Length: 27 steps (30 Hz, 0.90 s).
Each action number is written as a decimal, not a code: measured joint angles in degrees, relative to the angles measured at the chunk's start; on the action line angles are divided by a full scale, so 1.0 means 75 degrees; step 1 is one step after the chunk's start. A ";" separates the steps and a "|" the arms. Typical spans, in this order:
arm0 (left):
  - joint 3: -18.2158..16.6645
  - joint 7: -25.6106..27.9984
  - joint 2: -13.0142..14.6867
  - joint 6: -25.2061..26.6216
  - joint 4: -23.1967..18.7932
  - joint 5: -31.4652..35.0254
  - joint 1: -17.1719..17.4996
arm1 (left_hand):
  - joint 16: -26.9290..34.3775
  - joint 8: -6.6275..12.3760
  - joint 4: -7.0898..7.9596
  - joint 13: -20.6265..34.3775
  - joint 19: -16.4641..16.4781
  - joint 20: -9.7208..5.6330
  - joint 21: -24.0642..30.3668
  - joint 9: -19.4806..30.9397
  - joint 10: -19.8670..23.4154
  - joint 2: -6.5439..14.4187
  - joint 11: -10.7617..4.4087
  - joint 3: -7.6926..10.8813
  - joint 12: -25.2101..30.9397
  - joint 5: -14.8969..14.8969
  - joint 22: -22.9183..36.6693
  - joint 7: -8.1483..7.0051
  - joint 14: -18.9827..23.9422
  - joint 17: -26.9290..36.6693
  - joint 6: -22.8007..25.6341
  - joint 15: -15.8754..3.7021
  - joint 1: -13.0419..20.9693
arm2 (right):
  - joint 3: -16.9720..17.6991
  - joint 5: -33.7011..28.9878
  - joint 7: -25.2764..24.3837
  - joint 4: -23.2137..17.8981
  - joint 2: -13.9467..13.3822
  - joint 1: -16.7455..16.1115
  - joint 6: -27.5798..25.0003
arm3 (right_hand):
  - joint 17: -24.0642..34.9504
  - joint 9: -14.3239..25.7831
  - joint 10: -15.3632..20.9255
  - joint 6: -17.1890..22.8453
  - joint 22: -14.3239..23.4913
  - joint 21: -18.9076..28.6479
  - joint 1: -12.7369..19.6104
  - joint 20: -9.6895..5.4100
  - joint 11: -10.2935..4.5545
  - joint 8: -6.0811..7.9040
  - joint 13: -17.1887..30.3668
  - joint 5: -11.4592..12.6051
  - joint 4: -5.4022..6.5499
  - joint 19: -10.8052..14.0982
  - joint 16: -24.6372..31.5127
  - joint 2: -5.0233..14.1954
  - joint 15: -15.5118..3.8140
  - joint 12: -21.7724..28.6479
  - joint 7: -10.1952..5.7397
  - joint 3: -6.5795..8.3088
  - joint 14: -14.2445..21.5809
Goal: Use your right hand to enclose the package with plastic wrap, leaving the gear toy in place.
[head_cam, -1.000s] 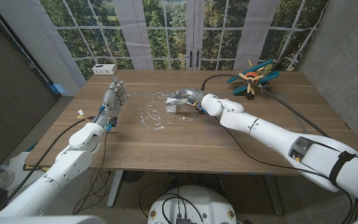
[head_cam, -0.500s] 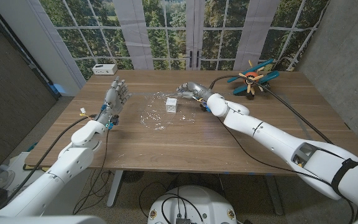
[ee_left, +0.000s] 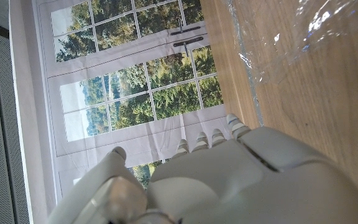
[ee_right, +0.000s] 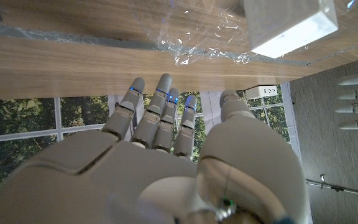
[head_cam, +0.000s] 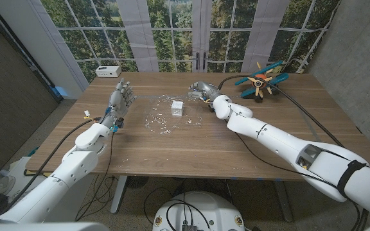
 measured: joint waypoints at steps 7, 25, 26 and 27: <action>0.0001 0.0078 0.0025 0.0032 -0.0082 0.0018 0.0020 | 0.0000 0.0000 0.0000 0.0000 0.0000 0.0000 0.0000 0.0000 0.0000 0.0000 0.0000 0.0000 0.0000 0.0001 0.0000 0.0000 0.0000 0.0000 0.0000 0.0000 0.0000 | -0.0393 -0.0390 -0.0069 0.0328 0.0219 0.0288 -0.0631 | -0.0032 0.0000 0.0001 0.0152 0.0000 0.0000 0.0080 -0.0012 -0.0001 0.0046 0.0000 -0.0027 -0.0068 0.0012 -0.0025 0.0001 0.0000 0.0000 -0.0068 -0.0004 0.0001; -0.0071 0.0214 0.0104 0.0086 -0.0313 0.0021 0.0199 | 0.0000 0.0000 -0.0030 0.0000 0.0000 0.0000 0.0000 0.0000 0.0000 0.0000 0.0000 -0.0030 0.0000 0.0001 -0.0001 0.0000 0.0000 0.0000 0.0000 0.0000 0.0000 | -0.1252 -0.1154 -0.0260 0.1099 0.0691 0.0725 -0.1774 | -0.0213 -0.0002 0.0603 0.0905 0.0000 0.0088 0.0229 -0.0081 -0.0054 0.0251 0.0012 -0.0114 -0.0236 0.0190 -0.0032 -0.0154 -0.0028 0.0130 -0.0103 -0.0046 0.0280; -0.0077 0.0218 0.0106 0.0088 -0.0331 0.0012 0.0217 | 0.0000 0.0000 -0.0030 0.0000 0.0000 0.0000 0.0000 0.0000 0.0000 0.0000 0.0000 -0.0030 0.0000 0.0001 -0.0001 0.0000 0.0000 0.0000 0.0000 0.0000 0.0000 | -0.1323 -0.1207 -0.0293 0.1186 0.0736 0.0753 -0.1859 | -0.0213 -0.0002 0.0612 0.0967 0.0000 0.0089 0.0230 -0.0081 -0.0064 0.0272 0.0019 -0.0114 -0.0236 0.0190 -0.0031 -0.0153 -0.0051 0.0150 -0.0101 -0.0046 0.0308; -0.0078 0.0220 0.0106 0.0089 -0.0332 0.0010 0.0218 | 0.0000 0.0000 -0.0030 0.0000 0.0000 0.0000 0.0000 0.0000 0.0000 0.0000 0.0000 -0.0030 0.0000 0.0001 -0.0001 0.0000 0.0000 0.0000 0.0000 0.0000 0.0000 | -0.1345 -0.1239 -0.0322 0.1213 0.0750 0.0761 -0.1895 | -0.0228 -0.0002 0.0666 0.1045 0.0000 0.0089 0.0230 -0.0084 -0.0082 0.0296 0.0021 -0.0114 -0.0249 0.0250 -0.0032 -0.0153 -0.0026 0.0150 -0.0106 -0.0034 0.0367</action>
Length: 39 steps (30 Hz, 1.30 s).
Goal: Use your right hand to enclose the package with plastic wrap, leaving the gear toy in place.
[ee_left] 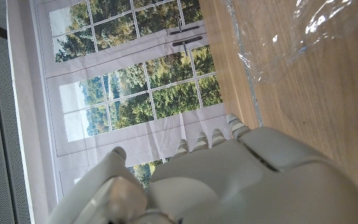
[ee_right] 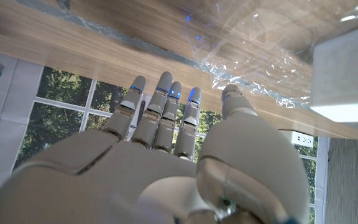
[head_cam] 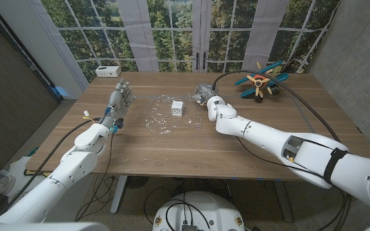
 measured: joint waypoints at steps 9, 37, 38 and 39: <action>-0.0050 0.0062 0.0047 0.0008 -0.0105 -0.0003 0.0112 | 0.0000 0.0000 0.0000 0.0000 0.0000 0.0000 0.0000 0.0000 0.0000 0.0000 0.0000 0.0000 0.0000 0.0000 0.0000 0.0000 0.0000 0.0000 0.0000 0.0000 0.0000 | -0.0282 -0.0126 -0.0324 0.0604 0.0302 0.0129 -0.0089 | -0.0021 0.0000 0.0362 0.0380 0.0000 0.0060 0.0213 -0.0091 -0.0066 0.0064 0.0035 0.0000 -0.0178 0.0118 0.0000 -0.0008 -0.0027 0.0144 -0.0063 0.0070 0.0184; -0.0131 0.0220 0.0070 0.0044 -0.0220 0.0014 0.0244 | 0.0000 0.0000 0.0002 0.0000 0.0000 0.0000 0.0000 0.0000 0.0000 0.0000 0.0000 0.0002 0.0000 0.0001 0.0000 0.0000 0.0000 0.0000 0.0000 0.0000 0.0000 | -0.1096 -0.0580 -0.1309 0.2243 0.0925 0.0439 0.0490 | 0.0641 0.0273 0.2094 0.2722 0.0000 0.0060 0.2226 -0.0344 -0.0326 0.1104 0.0689 0.0246 -0.0463 0.0226 0.0713 -0.0046 -0.0186 0.1355 -0.0112 0.0144 0.1189; -0.0131 0.0222 0.0070 0.0048 -0.0220 0.0014 0.0244 | 0.0000 0.0000 0.0002 0.0000 0.0000 0.0000 0.0000 0.0000 0.0000 0.0000 0.0000 0.0002 0.0000 0.0001 -0.0001 0.0000 0.0000 0.0000 0.0000 0.0000 0.0000 | -0.1098 -0.0580 -0.1309 0.2273 0.0930 0.0439 0.0490 | 0.0667 0.0289 0.2087 0.2713 0.0000 0.0060 0.2249 -0.0356 -0.0324 0.1108 0.0735 0.0246 -0.0446 0.0239 0.0734 -0.0074 -0.0219 0.1357 -0.0115 0.0128 0.1222; -0.0130 0.0225 0.0071 0.0055 -0.0225 0.0016 0.0241 | 0.0000 0.0000 0.0002 0.0000 0.0000 0.0000 0.0000 0.0000 0.0000 0.0000 0.0000 0.0002 0.0000 0.0001 -0.0001 0.0000 0.0000 0.0000 0.0000 0.0000 0.0000 | -0.1097 -0.0577 -0.1465 0.2310 0.0935 0.0434 0.0576 | 0.0674 0.0321 0.1907 0.2512 0.0000 0.0060 0.2253 -0.0356 -0.0300 0.1091 0.0783 0.0246 -0.0392 0.0238 0.0724 -0.0079 -0.0232 0.1358 -0.0160 0.0074 0.1236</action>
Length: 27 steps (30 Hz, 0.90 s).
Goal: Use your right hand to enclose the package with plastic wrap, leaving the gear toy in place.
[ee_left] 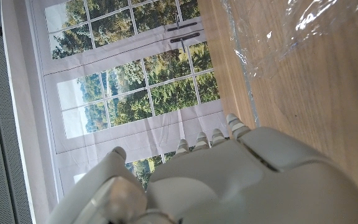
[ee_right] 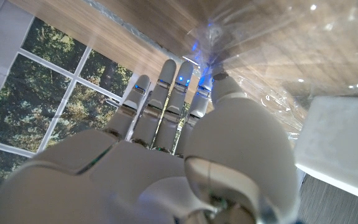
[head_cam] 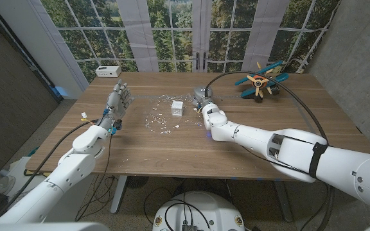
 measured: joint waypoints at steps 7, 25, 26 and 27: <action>0.0000 0.0010 0.0008 0.0051 -0.0009 0.0002 -0.0013 | 0.0000 0.0000 0.0000 0.0000 0.0000 0.0000 0.0000 0.0000 0.0000 0.0000 0.0000 0.0000 0.0000 0.0000 0.0000 0.0000 0.0000 0.0000 0.0000 0.0000 0.0000 | 0.0187 0.0151 -0.0527 0.0058 -0.0003 -0.0139 0.0229 | -0.0058 -0.0061 -0.1646 -0.2262 0.0000 0.0000 -0.0222 0.0046 -0.0037 -0.0836 0.0009 0.0047 0.0202 -0.0045 -0.0470 -0.0218 0.0093 -0.0622 -0.0290 -0.0146 -0.0265; 0.0044 -0.0092 -0.0011 0.0083 0.0089 -0.0029 -0.0108 | 0.0000 0.0000 0.0000 0.0000 0.0000 0.0000 0.0000 0.0000 0.0000 0.0000 0.0000 0.0000 0.0000 0.0000 0.0000 0.0000 0.0000 0.0000 0.0000 0.0000 0.0000 | 0.0323 0.0459 -0.0410 0.0344 0.0369 -0.0045 -0.0379 | 0.0317 -0.0200 -0.2180 -0.2533 0.0000 -0.0181 -0.1431 0.0167 0.0013 -0.1264 -0.0077 0.0074 0.0881 -0.0359 -0.0500 -0.0099 0.0162 -0.0800 -0.0211 -0.0733 -0.0717; 0.0044 -0.0092 -0.0011 0.0081 0.0089 -0.0031 -0.0106 | 0.0000 0.0000 0.0000 0.0000 0.0000 0.0000 0.0000 0.0000 0.0000 0.0000 0.0000 0.0000 0.0000 0.0000 0.0000 0.0000 0.0000 0.0000 0.0000 0.0000 0.0000 | 0.0302 0.0474 -0.0293 0.0385 0.0407 -0.0021 -0.0493 | 0.0319 -0.0200 -0.2181 -0.2533 0.0000 -0.0181 -0.1431 0.0167 0.0013 -0.1264 -0.0077 0.0074 0.0864 -0.0359 -0.0500 -0.0099 0.0162 -0.0800 -0.0211 -0.0749 -0.0717; 0.0044 -0.0092 -0.0011 0.0079 0.0089 -0.0031 -0.0106 | 0.0000 0.0000 0.0000 0.0000 0.0000 0.0000 0.0000 0.0000 0.0000 0.0000 0.0000 0.0000 0.0000 0.0000 0.0000 0.0000 0.0000 0.0000 0.0000 0.0000 0.0000 | 0.0280 0.0474 -0.0293 0.0429 0.0445 0.0001 -0.0493 | 0.0319 -0.0200 -0.2180 -0.2533 0.0000 -0.0181 -0.1431 0.0167 0.0013 -0.1264 -0.0077 0.0074 0.0864 -0.0359 -0.0500 -0.0099 0.0162 -0.0800 -0.0211 -0.0750 -0.0717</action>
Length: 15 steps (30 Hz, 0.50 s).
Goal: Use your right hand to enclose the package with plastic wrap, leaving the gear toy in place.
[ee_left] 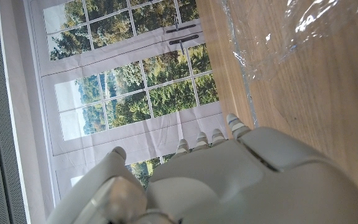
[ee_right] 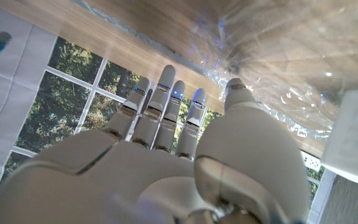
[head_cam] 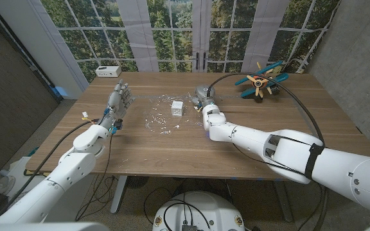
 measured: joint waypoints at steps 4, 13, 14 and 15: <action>0.0000 0.0000 0.0000 -0.0021 0.0000 -0.0004 0.0000 | 0.0000 0.0000 0.0000 0.0000 0.0000 0.0000 0.0000 0.0000 0.0000 0.0000 0.0000 0.0000 0.0000 0.0000 0.0000 0.0000 0.0000 0.0000 0.0000 0.0000 0.0000 | -0.0115 0.0000 0.0000 0.0256 0.0189 0.0116 0.0000 | -0.0005 0.0000 0.0000 0.0004 0.0000 0.0000 0.0000 0.0000 0.0000 0.0000 0.0000 0.0000 0.0000 0.0000 0.0000 0.0000 0.0000 0.0000 0.0004 0.0000 0.0000; -0.0007 -0.0012 0.0005 -0.0035 0.0000 -0.0004 0.0019 | 0.0000 0.0000 0.0000 0.0000 0.0000 0.0000 0.0000 0.0000 0.0000 0.0000 0.0000 0.0000 0.0000 0.0000 0.0000 0.0000 0.0000 0.0000 0.0000 0.0000 0.0000 | -0.0397 0.0126 0.0634 0.0426 0.0325 0.0300 -0.0712 | -0.0022 -0.0056 0.0256 0.1231 0.0000 -0.0029 0.0201 0.0043 -0.0002 0.0315 -0.0001 0.0043 -0.0201 -0.0041 -0.0033 0.0153 0.0000 0.0108 0.0130 0.0060 0.0001; -0.0008 -0.0014 0.0005 -0.0035 0.0001 -0.0004 0.0017 | 0.0000 -0.0009 0.0000 0.0000 0.0000 0.0000 0.0000 0.0000 0.0000 0.0000 0.0000 0.0000 0.0000 0.0000 0.0000 0.0000 0.0000 0.0000 0.0000 0.0000 0.0000 | -0.0424 0.0126 0.0663 0.0393 0.0305 0.0306 -0.0718 | -0.0035 -0.0068 0.0369 0.1460 0.0000 -0.0029 0.0420 0.0043 -0.0026 0.0410 0.0010 0.0090 -0.0328 -0.0042 -0.0054 0.0165 0.0001 0.0168 0.0137 0.0121 0.0005; -0.0007 -0.0016 0.0006 -0.0035 0.0002 -0.0004 0.0011 | 0.0000 -0.0030 0.0000 0.0000 0.0000 0.0000 0.0000 0.0000 0.0000 0.0000 0.0000 0.0000 0.0000 0.0000 0.0000 0.0000 0.0000 0.0000 0.0000 0.0000 0.0000 | -0.0448 0.0123 0.0690 0.0339 0.0268 0.0312 -0.0718 | -0.0054 -0.0067 0.0494 0.1731 0.0000 -0.0029 0.0625 0.0038 -0.0049 0.0566 0.0030 0.0122 -0.0457 -0.0037 -0.0054 0.0167 -0.0001 0.0228 0.0115 0.0178 0.0070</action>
